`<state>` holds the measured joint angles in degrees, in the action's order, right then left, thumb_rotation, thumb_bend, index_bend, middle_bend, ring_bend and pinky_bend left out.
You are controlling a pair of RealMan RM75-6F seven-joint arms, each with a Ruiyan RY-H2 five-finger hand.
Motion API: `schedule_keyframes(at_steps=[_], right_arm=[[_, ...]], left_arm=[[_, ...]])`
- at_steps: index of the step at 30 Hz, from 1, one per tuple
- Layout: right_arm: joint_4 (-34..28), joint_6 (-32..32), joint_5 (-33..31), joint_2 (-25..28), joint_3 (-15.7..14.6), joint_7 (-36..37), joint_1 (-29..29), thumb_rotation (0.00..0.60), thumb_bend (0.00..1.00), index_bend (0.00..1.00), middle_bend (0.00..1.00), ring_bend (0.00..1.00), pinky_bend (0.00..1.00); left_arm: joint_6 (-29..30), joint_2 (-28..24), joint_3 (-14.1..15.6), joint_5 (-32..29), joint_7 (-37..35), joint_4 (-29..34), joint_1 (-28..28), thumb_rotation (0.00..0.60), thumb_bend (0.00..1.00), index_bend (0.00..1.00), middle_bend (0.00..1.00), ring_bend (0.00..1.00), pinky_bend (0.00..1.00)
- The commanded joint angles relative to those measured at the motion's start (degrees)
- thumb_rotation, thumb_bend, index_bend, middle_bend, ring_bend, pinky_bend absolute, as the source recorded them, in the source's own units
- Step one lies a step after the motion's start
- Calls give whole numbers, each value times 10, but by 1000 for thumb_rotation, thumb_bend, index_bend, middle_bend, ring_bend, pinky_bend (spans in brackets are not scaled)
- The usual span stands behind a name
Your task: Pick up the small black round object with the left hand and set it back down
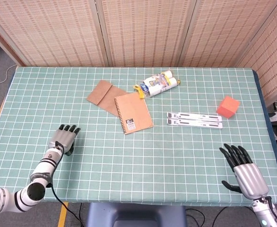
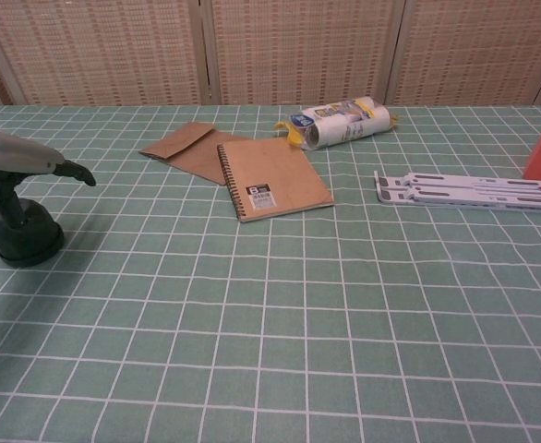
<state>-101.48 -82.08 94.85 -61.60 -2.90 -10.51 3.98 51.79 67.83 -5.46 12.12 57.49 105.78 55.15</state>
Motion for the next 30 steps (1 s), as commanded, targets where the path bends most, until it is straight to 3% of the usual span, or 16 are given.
schedule_keyframes(at_steps=[1, 9, 19, 22, 30], right_arm=[[1, -2, 0, -1, 1, 2, 0, 600, 86, 0, 0, 0, 0], [4, -4, 1, 1, 2, 11, 1, 600, 86, 0, 0, 0, 0], [3, -5, -2, 1, 4, 9, 0, 600, 86, 0, 0, 0, 0], [3, -5, -2, 1, 4, 9, 0, 600, 87, 0, 0, 0, 0], [2, -1, -1, 3, 3, 16, 2, 600, 86, 0, 0, 0, 0]], left_arm=[[-44, -1, 8, -65, -13, -21, 37, 600, 428, 0, 0, 0, 45], [-109, -9, 30, -110, -62, -60, 67, 600, 415, 0, 0, 0, 47], [-157, 10, 107, -198, -62, -123, 141, 600, 416, 5, 0, 0, 54], [-156, 13, 116, -206, -61, -127, 149, 600, 416, 15, 0, 0, 59], [-147, 35, 167, -252, -50, -147, 189, 600, 411, 159, 16, 0, 143]])
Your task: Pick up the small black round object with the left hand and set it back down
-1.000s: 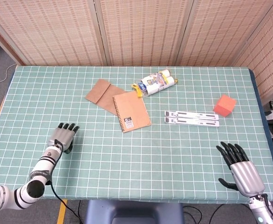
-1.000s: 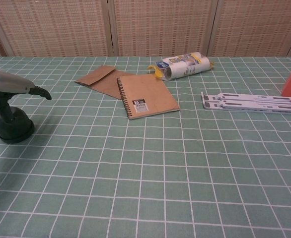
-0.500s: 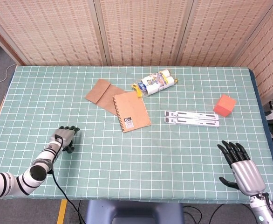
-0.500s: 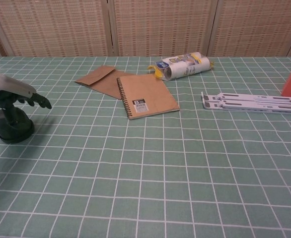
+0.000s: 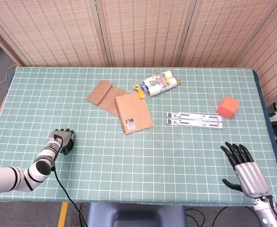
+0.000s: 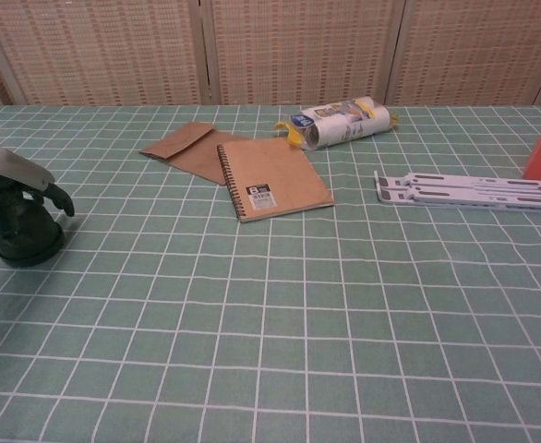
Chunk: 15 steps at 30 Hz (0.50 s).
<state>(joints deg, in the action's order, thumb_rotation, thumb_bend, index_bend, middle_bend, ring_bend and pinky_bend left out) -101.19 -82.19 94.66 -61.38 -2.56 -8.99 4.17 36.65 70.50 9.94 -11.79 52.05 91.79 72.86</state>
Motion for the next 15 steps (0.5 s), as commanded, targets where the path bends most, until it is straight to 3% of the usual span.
schedule_keyframes(at_steps=[1, 9, 15], right_arm=[[-1, -1, 1, 1, -1, 1, 0, 600, 86, 0, 0, 0, 0], [0, 0, 1, 0, -1, -2, 0, 600, 86, 0, 0, 0, 0], [0, -2, 0, -1, 1, -3, -1, 600, 87, 0, 0, 0, 0]], left_arm=[[6, 11, 18, -18, 5, -9, 16, 600, 410, 168, 25, 0, 150], [0, 18, 38, -31, -4, -19, 29, 600, 407, 184, 63, 26, 206], [-16, 23, 50, -24, -21, -32, 27, 600, 407, 202, 104, 102, 331]])
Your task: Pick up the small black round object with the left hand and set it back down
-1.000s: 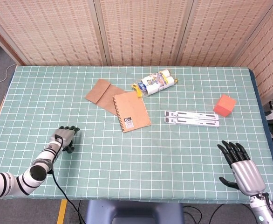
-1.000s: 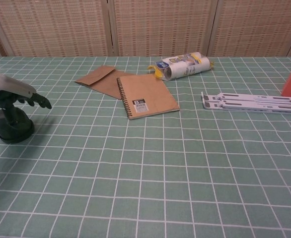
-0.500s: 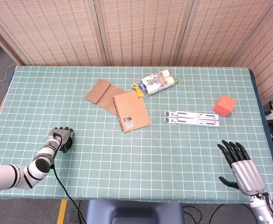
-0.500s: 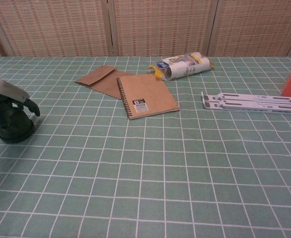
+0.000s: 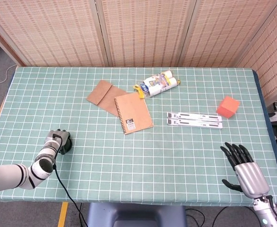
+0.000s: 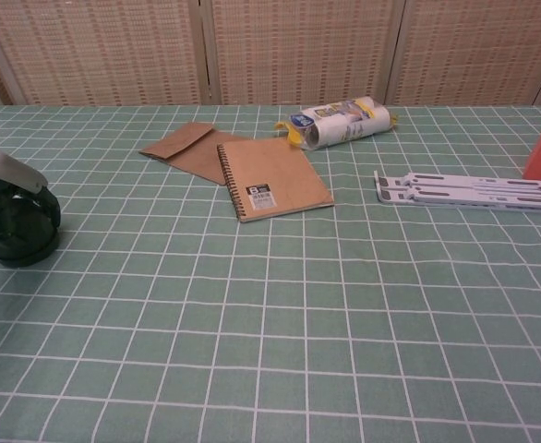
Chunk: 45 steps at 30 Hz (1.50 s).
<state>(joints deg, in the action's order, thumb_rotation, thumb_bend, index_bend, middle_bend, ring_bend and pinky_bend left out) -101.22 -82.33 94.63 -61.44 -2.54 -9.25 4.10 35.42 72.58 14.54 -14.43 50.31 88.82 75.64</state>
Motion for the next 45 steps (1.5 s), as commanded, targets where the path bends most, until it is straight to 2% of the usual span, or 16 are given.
schedule_keyframes(at_steps=[1, 8, 12, 22, 26, 30, 33, 36, 40, 42, 45], right_arm=[[0, -1, 0, 0, 0, 0, 0, 600, 86, 0, 0, 0, 0], [-1, -5, 3, 1, 0, 0, -2, 600, 86, 0, 0, 0, 0], [-2, -7, 5, 1, -1, 0, -3, 600, 86, 0, 0, 0, 0], [-2, -9, 9, 3, -2, 5, -3, 600, 86, 0, 0, 0, 0], [-1, -8, 10, 2, -2, 4, -3, 600, 86, 0, 0, 0, 0], [-1, -9, 8, 2, -1, 4, -3, 600, 86, 0, 0, 0, 0], [0, -8, 7, 2, -1, 4, -3, 600, 86, 0, 0, 0, 0], [1, -7, 5, 2, 0, 4, -3, 600, 86, 0, 0, 0, 0], [1, -3, 4, 1, 0, 4, -1, 600, 86, 0, 0, 0, 0], [0, -2, 4, 2, -1, 4, -1, 600, 86, 0, 0, 0, 0], [-1, -4, 6, 2, -1, 4, -2, 600, 86, 0, 0, 0, 0]], left_arm=[[-6, 3, 6, 4, -8, -5, -1, 600, 406, 215, 121, 126, 361], [-13, 4, 14, 26, -34, -14, -5, 600, 407, 344, 302, 365, 588], [-6, 1, 16, 50, -52, -12, -11, 600, 418, 396, 391, 452, 688], [34, -31, 0, 150, -115, 30, -49, 600, 428, 474, 483, 536, 758], [11, -62, -28, 199, -164, 56, -71, 600, 441, 488, 495, 546, 769], [-55, -91, -78, 256, -245, 55, -106, 600, 441, 493, 505, 557, 778], [-91, -101, -131, 312, -314, 44, -145, 600, 442, 506, 512, 565, 789], [-153, -112, -220, 366, -423, 41, -208, 600, 440, 520, 514, 568, 790], [-289, -107, -390, 416, -566, 11, -325, 600, 437, 523, 514, 568, 792], [-339, -94, -454, 440, -587, -13, -370, 600, 437, 521, 514, 568, 793], [-383, -80, -495, 468, -588, -41, -403, 600, 437, 521, 516, 568, 796]])
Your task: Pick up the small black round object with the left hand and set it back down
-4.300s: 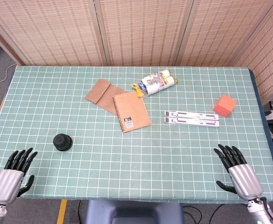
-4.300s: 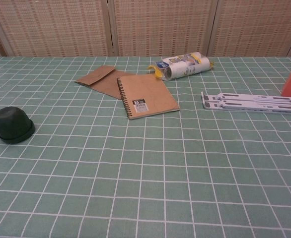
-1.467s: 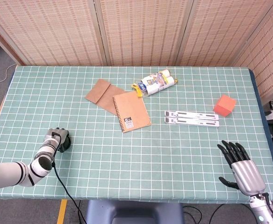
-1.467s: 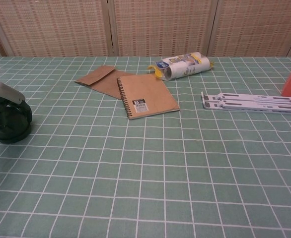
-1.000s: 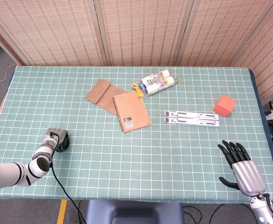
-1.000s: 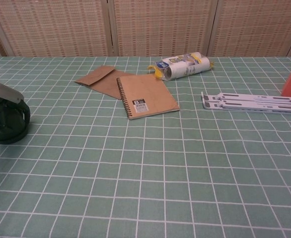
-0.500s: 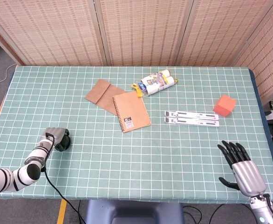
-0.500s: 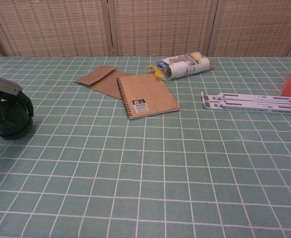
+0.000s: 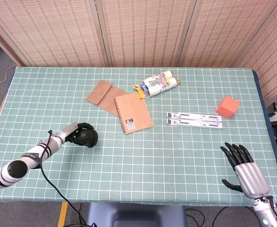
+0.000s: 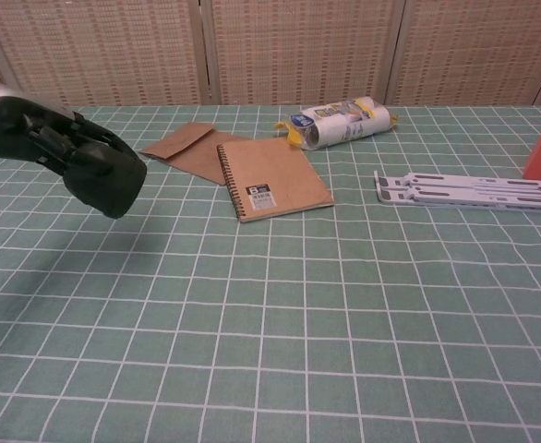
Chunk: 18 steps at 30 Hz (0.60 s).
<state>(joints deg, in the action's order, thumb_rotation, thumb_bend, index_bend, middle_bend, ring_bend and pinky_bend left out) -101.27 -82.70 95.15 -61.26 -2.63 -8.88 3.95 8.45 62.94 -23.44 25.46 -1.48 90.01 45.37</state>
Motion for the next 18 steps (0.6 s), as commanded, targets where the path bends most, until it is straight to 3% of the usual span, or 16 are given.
schedule_keyframes(at_steps=[1, 4, 6, 9, 11, 15, 18], right_arm=[[0, -1, 1, 0, 0, 0, 0, 600, 86, 0, 0, 0, 0], [-1, 0, 2, 0, -1, -1, 0, 600, 86, 0, 0, 0, 0], [-1, 0, 2, 0, -2, -2, 0, 600, 86, 0, 0, 0, 0], [-1, 0, 2, 0, -1, -3, -1, 600, 86, 0, 0, 0, 0], [-1, 0, 2, 0, -2, -2, 0, 600, 86, 0, 0, 0, 0], [-2, 1, 2, 2, -1, 0, 0, 600, 86, 0, 0, 0, 0], [-1, 0, 2, 3, -1, 4, 0, 600, 86, 0, 0, 0, 0]], left_arm=[[-125, 20, -123, 82, -67, -63, -107, 600, 438, 521, 516, 568, 797], [-138, 22, -114, 121, -52, -79, -106, 600, 439, 522, 516, 568, 797], [-125, 15, -80, 163, -31, -86, -89, 600, 439, 523, 518, 570, 799], [-44, 4, 22, 235, 13, -90, -40, 600, 438, 535, 515, 571, 801], [0, 2, 77, 240, 29, -88, -11, 600, 439, 536, 514, 571, 802], [101, 4, 190, 195, 87, -79, 53, 600, 440, 532, 515, 577, 808], [202, 15, 273, 106, 178, -55, 104, 600, 441, 529, 517, 578, 810]])
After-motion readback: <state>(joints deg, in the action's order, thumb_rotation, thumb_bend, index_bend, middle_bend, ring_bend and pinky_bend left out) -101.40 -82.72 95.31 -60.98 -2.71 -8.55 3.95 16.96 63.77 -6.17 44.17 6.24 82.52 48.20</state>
